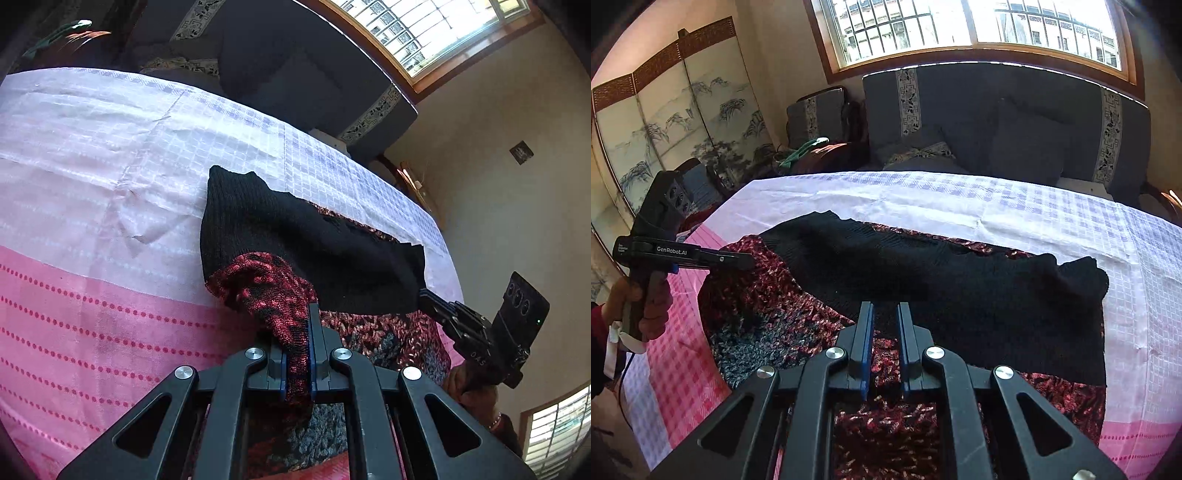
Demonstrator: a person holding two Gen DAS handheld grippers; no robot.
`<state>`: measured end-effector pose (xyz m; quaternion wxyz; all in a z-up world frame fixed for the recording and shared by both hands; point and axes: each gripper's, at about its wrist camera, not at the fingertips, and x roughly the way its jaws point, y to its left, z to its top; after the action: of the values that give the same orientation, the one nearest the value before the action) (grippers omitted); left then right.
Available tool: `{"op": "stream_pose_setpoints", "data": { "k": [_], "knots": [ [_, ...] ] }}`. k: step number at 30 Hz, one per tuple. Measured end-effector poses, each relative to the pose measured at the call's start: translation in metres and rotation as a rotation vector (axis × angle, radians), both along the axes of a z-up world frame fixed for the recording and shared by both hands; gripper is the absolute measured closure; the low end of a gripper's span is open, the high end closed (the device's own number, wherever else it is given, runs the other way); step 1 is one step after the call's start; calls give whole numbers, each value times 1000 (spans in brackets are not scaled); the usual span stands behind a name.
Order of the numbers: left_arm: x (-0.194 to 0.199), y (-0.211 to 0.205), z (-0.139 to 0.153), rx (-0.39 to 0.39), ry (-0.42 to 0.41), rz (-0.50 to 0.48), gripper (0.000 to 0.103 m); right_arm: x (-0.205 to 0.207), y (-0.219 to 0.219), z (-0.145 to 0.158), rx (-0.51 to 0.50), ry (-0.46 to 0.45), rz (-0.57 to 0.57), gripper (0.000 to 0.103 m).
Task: Fold small clothes
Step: 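Lift the gripped edge with both grippers and fold it over lengthwise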
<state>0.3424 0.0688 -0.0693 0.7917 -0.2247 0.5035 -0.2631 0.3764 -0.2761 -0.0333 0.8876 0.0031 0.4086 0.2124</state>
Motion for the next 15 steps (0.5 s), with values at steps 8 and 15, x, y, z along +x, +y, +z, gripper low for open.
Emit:
{"op": "stream_pose_setpoints", "data": {
  "k": [8, 15],
  "knots": [
    [-14, -24, 34, -80, -17, -21, 96, 67, -2, -51, 123, 263, -102, 94],
    [-26, -96, 66, -117, -29, -125, 96, 48, -61, -51, 497, 205, -168, 86]
  ]
}}
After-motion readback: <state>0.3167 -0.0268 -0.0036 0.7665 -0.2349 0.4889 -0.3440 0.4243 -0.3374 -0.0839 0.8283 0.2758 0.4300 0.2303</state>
